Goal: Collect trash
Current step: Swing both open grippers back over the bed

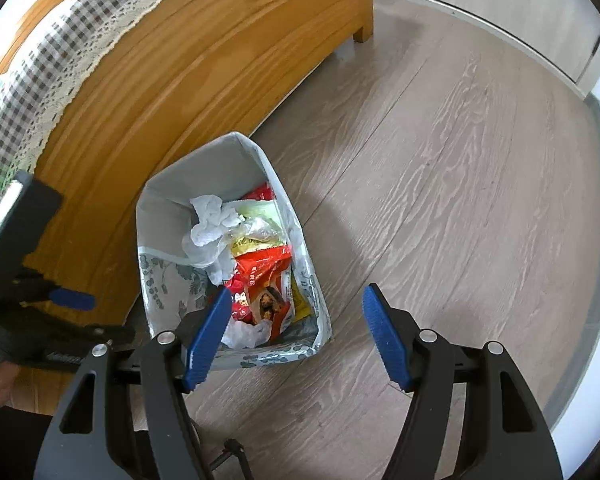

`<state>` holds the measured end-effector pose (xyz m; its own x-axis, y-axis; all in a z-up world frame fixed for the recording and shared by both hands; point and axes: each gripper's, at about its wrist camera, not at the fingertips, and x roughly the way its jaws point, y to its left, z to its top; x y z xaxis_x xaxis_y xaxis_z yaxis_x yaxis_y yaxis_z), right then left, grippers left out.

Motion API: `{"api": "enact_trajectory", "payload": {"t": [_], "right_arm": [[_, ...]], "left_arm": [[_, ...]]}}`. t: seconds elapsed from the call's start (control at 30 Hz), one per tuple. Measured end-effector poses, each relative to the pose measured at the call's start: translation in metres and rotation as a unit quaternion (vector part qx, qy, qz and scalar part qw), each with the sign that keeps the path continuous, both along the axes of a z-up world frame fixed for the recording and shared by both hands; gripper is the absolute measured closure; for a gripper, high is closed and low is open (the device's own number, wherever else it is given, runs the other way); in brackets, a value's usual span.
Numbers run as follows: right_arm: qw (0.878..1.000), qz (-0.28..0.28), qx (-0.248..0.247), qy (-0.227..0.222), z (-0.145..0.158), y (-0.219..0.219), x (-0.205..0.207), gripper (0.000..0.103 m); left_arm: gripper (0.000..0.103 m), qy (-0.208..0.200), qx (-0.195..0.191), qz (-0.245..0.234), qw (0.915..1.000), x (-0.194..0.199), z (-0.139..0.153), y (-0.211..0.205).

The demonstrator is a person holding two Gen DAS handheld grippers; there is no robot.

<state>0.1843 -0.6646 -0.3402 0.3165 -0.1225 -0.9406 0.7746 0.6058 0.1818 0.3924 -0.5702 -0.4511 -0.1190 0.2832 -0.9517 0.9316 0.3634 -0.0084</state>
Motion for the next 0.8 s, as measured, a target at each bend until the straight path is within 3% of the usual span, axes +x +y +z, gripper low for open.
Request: {"api": "enact_trajectory", "payload": {"t": [0.2, 0.3, 0.37, 0.43, 0.53, 0.63, 0.73, 0.8], "right_arm": [[0.999, 0.000, -0.043, -0.003, 0.045, 0.006, 0.001, 0.038], [0.997, 0.000, -0.070, -0.010, 0.074, 0.011, 0.003, 0.038], [0.996, 0.003, -0.092, -0.017, 0.097, 0.016, 0.007, 0.038], [0.993, 0.013, -0.117, -0.031, 0.123, 0.025, 0.017, 0.038], [0.986, 0.039, -0.150, -0.052, 0.159, 0.044, 0.041, 0.038], [0.977, 0.076, -0.183, -0.074, 0.191, 0.070, 0.078, 0.038], [0.966, 0.119, -0.207, -0.099, 0.218, 0.102, 0.123, 0.037], [0.957, 0.146, -0.230, -0.098, 0.229, 0.124, 0.155, 0.038]], "left_arm": [[0.040, -0.013, -0.088, 0.019, 0.9959, -0.005, 0.074, 0.009], [0.040, -0.047, -0.170, 0.056, 0.9828, 0.008, 0.135, 0.024], [0.040, -0.047, -0.226, 0.106, 0.9673, 0.025, 0.178, 0.042], [0.040, -0.049, -0.298, 0.162, 0.9393, 0.046, 0.227, 0.074], [0.040, -0.082, -0.364, 0.204, 0.9050, 0.075, 0.280, 0.131], [0.037, -0.133, -0.400, 0.239, 0.8746, 0.113, 0.315, 0.197], [0.034, -0.198, -0.409, 0.265, 0.8502, 0.149, 0.330, 0.257], [0.034, -0.249, -0.410, 0.297, 0.8253, 0.181, 0.333, 0.307]]}}
